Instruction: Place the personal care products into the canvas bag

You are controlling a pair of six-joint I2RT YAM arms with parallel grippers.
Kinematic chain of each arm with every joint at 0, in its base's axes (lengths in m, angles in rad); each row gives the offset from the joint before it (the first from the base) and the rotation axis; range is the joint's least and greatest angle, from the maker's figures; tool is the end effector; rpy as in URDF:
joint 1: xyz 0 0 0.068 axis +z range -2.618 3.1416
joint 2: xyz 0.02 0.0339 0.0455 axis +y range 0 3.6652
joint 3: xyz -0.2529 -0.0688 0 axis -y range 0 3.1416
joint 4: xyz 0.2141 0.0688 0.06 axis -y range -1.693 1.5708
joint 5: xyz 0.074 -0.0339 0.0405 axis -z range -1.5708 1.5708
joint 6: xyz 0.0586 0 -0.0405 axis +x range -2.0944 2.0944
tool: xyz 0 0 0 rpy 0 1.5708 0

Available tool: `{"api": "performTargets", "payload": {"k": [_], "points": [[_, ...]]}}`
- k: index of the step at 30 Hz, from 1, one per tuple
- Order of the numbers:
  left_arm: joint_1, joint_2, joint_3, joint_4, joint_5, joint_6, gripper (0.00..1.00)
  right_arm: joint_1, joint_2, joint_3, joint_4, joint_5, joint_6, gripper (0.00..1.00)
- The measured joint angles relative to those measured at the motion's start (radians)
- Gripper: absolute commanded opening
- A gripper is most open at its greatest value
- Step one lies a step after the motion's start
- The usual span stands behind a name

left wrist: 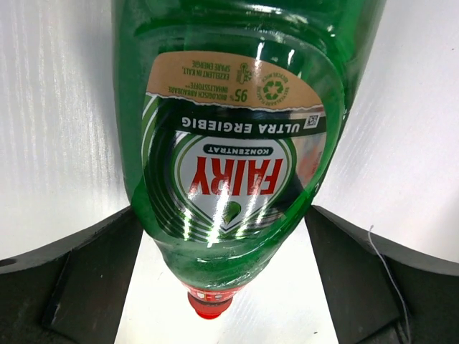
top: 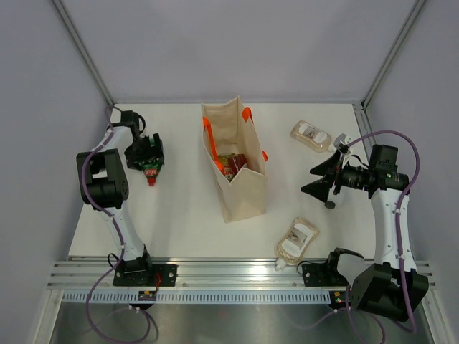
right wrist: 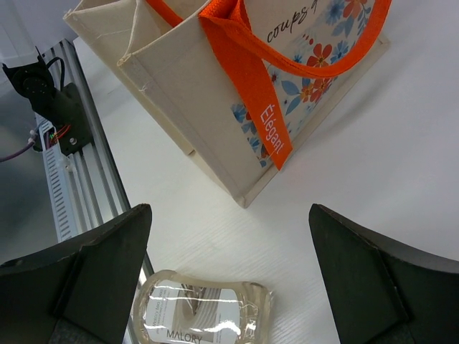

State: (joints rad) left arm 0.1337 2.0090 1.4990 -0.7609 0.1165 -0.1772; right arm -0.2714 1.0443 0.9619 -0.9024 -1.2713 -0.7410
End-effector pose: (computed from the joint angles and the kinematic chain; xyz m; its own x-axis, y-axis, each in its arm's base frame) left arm 0.3800 0.0442 0.1640 -0.9147 -0.2997 -0.2712 -0.2637 0.9510 -0.1614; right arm 0.1708 0.0106 0.2983 -0.3020 -0.1227 -0.9454 -0.8591 0.4650 0.2140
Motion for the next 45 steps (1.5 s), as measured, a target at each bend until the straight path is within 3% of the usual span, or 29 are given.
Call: {"api": "performTargets", "payload": {"k": [13,24,32,37,41,43,44,45], "points": [[-0.003,-0.022,0.061,-0.004,-0.059,0.029,0.99,-0.003,0.007,0.003,-0.024,-0.007,-0.019,1.00],[0.034,0.038,0.207,-0.024,0.023,0.029,0.99,-0.007,0.015,0.010,-0.032,-0.015,-0.027,0.99],[0.047,0.135,0.215,-0.080,0.076,0.045,0.98,-0.008,0.024,0.012,-0.042,-0.024,-0.040,1.00],[0.044,0.154,0.215,-0.096,0.103,0.048,0.79,-0.010,0.025,0.016,-0.047,-0.029,-0.044,0.99],[0.043,0.160,0.223,-0.114,0.122,0.045,0.69,-0.011,0.028,0.016,-0.055,-0.032,-0.049,0.99],[0.037,0.161,0.223,-0.115,0.121,0.045,0.56,-0.011,0.030,0.016,-0.059,-0.032,-0.050,1.00],[0.032,0.162,0.223,-0.116,0.119,0.045,0.41,-0.011,0.030,0.016,-0.061,-0.032,-0.050,1.00],[0.027,0.163,0.223,-0.117,0.118,0.045,0.32,-0.012,0.031,0.016,-0.063,-0.032,-0.051,1.00]]}}
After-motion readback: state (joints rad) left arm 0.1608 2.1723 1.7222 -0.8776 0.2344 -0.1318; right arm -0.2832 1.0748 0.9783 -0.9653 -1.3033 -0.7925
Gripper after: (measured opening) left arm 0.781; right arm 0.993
